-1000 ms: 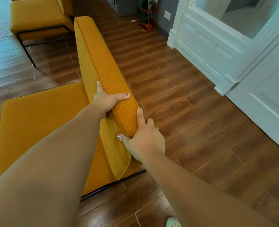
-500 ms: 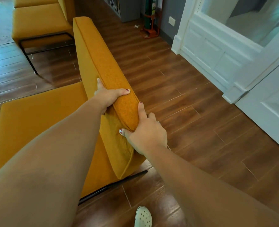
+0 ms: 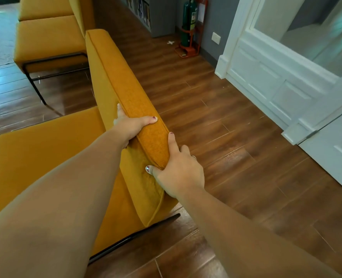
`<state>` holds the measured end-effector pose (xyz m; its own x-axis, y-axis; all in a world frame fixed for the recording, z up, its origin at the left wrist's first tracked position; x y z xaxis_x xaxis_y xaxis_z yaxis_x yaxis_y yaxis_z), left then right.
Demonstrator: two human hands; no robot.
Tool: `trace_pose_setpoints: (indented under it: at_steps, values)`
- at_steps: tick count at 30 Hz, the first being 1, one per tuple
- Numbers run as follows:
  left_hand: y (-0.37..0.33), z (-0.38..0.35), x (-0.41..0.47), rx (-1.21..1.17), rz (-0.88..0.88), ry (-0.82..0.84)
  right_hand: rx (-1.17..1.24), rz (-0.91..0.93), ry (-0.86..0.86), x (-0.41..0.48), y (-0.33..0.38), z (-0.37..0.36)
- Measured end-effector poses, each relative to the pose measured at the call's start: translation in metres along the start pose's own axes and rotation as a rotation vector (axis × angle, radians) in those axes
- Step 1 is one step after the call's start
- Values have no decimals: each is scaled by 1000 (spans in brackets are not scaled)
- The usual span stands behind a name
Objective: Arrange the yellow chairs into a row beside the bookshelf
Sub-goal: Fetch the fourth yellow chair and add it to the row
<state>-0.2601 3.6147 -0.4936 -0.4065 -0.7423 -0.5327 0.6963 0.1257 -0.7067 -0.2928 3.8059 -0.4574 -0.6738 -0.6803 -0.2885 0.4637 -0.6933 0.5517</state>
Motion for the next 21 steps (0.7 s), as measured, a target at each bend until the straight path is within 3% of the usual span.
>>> trace_pose_setpoints:
  at_steps: [21]
  values:
    - [-50,58,124,12,5,35,-30,-7,-11,115,64,2]
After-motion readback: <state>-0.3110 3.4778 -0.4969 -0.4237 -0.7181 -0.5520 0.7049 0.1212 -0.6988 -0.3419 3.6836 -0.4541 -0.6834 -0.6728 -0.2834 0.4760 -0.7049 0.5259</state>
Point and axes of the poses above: each hand's wrist, its own x-axis towards the middle knuckle, its own z-axis out of the back of the hand, y = z × x, the point moved 10 cm from there along x, towards the middle knuckle, and after that the axes turned 6 degrees about x, right-handed, at the moved point
